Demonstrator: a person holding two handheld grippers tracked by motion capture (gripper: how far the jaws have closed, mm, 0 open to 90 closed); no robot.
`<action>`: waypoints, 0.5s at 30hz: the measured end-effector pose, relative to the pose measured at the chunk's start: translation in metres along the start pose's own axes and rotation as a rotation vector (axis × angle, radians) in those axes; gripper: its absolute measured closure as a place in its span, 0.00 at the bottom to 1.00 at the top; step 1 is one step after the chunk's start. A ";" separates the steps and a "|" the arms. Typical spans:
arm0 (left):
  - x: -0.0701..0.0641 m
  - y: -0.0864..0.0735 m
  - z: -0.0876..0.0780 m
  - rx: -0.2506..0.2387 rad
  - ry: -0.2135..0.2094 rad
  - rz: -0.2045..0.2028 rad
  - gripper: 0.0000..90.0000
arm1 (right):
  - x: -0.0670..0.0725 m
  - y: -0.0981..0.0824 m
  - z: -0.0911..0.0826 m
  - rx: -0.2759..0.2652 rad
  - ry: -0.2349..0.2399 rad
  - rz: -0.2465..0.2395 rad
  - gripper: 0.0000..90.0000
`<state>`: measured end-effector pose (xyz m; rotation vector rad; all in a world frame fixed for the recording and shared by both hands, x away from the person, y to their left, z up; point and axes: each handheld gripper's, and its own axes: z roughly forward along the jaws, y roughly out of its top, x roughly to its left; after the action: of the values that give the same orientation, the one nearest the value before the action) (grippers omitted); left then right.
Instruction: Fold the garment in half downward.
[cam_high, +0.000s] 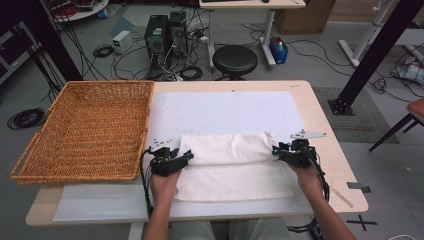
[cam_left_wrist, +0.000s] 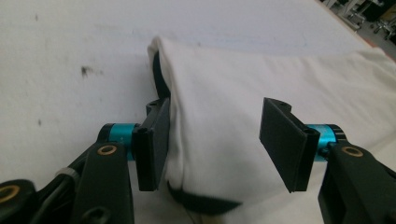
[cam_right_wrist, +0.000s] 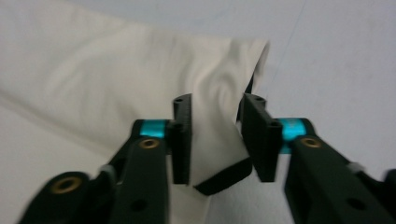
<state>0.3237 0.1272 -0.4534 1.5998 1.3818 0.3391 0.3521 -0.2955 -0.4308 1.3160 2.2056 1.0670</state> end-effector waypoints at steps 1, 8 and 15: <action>0.001 -0.001 0.000 0.013 -0.014 -0.012 0.61 | -0.001 -0.003 0.004 0.025 0.002 0.005 0.90; -0.003 -0.003 -0.011 -0.035 -0.099 0.003 0.97 | -0.001 -0.008 -0.012 -0.080 0.041 0.019 0.98; -0.005 -0.010 -0.042 -0.141 -0.252 -0.025 0.97 | 0.002 -0.017 -0.041 -0.159 0.090 0.034 0.98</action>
<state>0.2856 0.1416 -0.4387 1.4535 1.1591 0.2073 0.3147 -0.3157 -0.4168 1.2628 2.1177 1.3097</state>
